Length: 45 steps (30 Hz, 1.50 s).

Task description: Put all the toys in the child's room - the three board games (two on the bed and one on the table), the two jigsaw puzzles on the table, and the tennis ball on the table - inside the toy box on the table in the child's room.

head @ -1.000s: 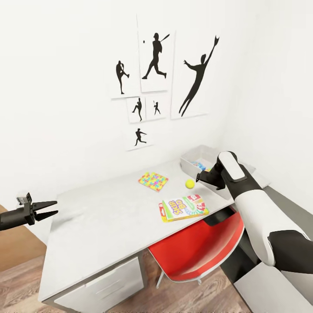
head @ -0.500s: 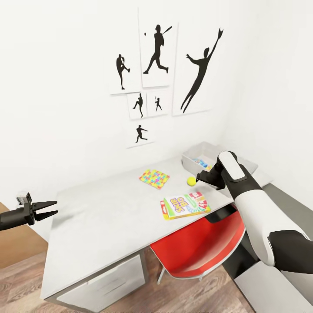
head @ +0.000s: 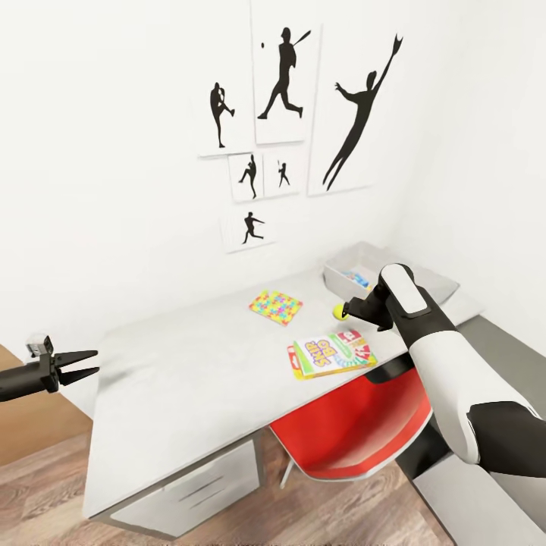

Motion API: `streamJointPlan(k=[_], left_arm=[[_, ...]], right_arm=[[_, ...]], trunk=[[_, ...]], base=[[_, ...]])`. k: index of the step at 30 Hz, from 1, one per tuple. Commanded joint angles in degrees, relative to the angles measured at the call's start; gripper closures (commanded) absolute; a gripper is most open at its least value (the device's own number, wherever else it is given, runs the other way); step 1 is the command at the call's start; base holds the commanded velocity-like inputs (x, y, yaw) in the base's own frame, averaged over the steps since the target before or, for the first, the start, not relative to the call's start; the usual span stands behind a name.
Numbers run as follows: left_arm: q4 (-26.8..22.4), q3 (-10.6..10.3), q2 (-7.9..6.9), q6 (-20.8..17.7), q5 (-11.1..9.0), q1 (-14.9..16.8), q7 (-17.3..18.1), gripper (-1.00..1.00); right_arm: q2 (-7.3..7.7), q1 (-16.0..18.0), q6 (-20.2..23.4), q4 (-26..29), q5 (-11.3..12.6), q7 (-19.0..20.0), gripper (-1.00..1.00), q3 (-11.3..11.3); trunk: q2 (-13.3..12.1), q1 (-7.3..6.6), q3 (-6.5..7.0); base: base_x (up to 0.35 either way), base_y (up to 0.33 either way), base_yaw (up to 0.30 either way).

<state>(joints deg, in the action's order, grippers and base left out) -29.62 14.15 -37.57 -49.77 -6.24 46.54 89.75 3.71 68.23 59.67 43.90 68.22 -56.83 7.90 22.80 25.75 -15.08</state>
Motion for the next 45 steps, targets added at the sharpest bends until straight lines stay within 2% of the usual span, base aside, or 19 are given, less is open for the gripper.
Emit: streamJointPlan(k=[1,11,13,18,25,33,45], left_arm=[[0.00,0.00,-0.06,-0.60,0.04,0.05,0.25,-1.00],[0.04,-0.02,-1.98,-0.65,-0.15,0.05,0.25,-1.00],[0.07,-0.06,-2.24,-0.67,-0.16,0.05,0.25,-1.00],[0.09,-0.13,-2.27,-0.68,-0.17,0.05,0.25,-1.00],[0.09,-0.11,-2.32,-0.68,-0.17,0.05,0.25,-1.00],[0.09,-0.14,-2.27,-0.68,-0.17,0.05,0.25,-1.00],[0.09,-0.09,-2.31,-0.68,-0.11,0.05,0.25,-1.00]], right_arm=[[0.07,0.06,0.18,0.04,0.58,-0.55,-1.00,0.27],[0.07,0.06,0.01,0.04,0.53,-0.48,-1.00,0.27],[0.07,0.06,-1.32,0.04,0.56,-0.43,-1.00,0.29],[0.13,0.06,-3.57,0.04,0.59,-0.37,-1.00,0.39],[0.14,0.06,-4.35,0.08,0.53,-0.39,-1.00,0.67],[0.16,0.06,-5.28,-0.03,-0.15,-0.39,-1.00,2.59],[0.16,0.06,-6.59,0.06,-0.50,-0.32,-1.00,2.89]], trunk=[[0.12,0.03,-0.21],[0.12,0.03,-1.13],[0.12,0.03,-1.32],[0.12,0.03,-1.72],[0.12,0.03,-1.88],[0.12,0.03,-1.91],[0.12,0.03,-1.91]], base=[[0.000,0.025,0.000],[0.000,0.008,0.000],[0.000,0.001,0.000],[0.000,0.000,0.000],[0.000,0.000,0.000],[0.000,0.000,0.000],[0.000,0.000,0.000]])
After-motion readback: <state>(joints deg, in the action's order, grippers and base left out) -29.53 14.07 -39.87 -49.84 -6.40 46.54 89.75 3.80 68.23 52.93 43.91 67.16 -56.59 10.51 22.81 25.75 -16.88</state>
